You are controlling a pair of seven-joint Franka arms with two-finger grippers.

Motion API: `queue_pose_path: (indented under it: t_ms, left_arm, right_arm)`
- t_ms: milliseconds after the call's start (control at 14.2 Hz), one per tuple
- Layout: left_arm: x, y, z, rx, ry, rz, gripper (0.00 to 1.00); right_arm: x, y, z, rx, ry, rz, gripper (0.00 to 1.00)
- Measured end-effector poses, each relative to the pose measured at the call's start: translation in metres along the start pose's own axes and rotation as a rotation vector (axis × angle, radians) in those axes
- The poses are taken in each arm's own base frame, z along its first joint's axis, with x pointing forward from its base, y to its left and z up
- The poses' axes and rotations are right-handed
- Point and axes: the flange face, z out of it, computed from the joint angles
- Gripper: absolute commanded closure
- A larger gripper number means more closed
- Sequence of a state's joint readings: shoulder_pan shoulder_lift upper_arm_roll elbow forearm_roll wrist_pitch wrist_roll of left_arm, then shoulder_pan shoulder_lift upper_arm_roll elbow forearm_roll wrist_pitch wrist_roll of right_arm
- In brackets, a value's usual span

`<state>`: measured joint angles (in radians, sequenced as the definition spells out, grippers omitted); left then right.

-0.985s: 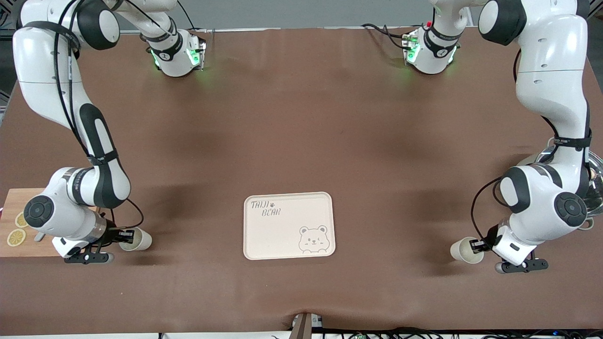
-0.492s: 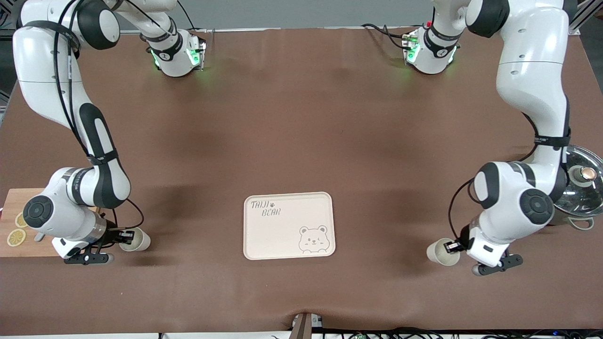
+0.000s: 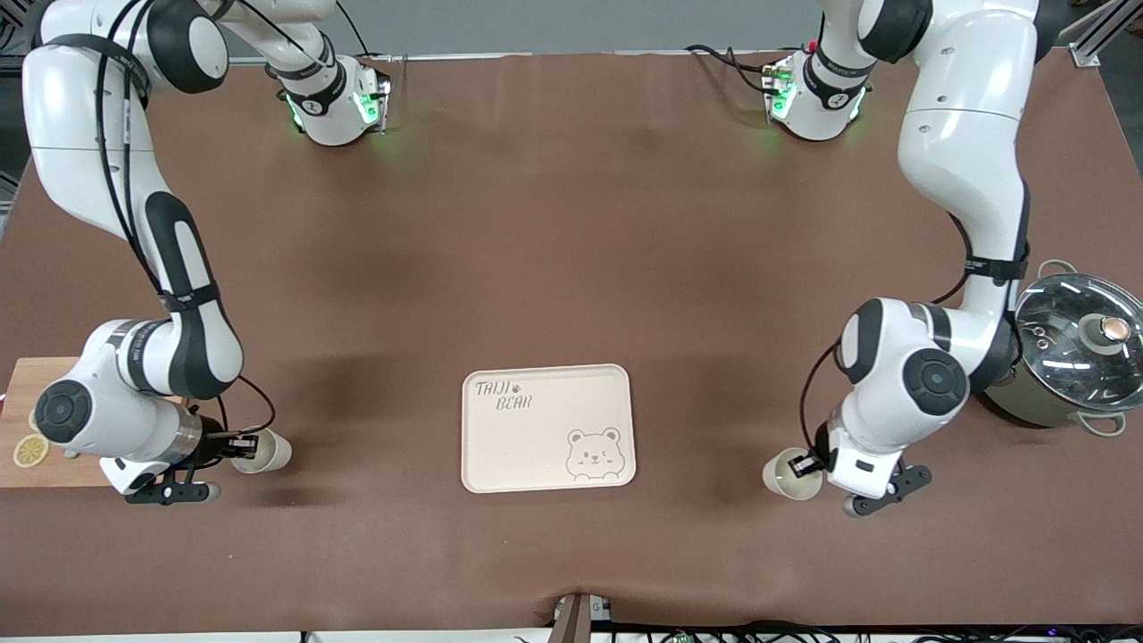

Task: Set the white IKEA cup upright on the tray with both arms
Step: 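Close the right gripper on one cup while the left gripper grasps the other, then carry both cups with both grippers over the white tray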

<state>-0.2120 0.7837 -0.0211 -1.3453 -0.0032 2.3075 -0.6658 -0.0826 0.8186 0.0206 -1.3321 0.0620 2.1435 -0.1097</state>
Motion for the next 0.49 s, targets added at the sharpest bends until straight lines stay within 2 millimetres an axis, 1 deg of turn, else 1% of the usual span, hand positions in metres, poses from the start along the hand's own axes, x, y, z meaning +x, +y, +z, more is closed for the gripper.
queue_pose_path:
  t_ms: [141,281,422,492]
  left_arm:
    - [-0.016,0.019,0.0,0.0,-0.002,-0.022,1.0]
    - [-0.029,0.034,0.0,0.014,0.007,-0.036,1.0]
    - [-0.045,0.051,0.0,0.025,0.017,-0.047,1.0]
    - [-0.055,0.062,0.0,0.025,0.018,-0.057,1.0]
  right_arm:
    - [0.004,-0.005,-0.015,0.037,-0.023,0.014,1.0]
    - [0.004,-0.016,-0.024,0.072,-0.055,0.043,1.0]
    - [0.005,-0.036,-0.033,0.083,-0.088,0.088,1.0]
    - [0.005,-0.053,-0.037,0.083,-0.105,0.117,1.0]
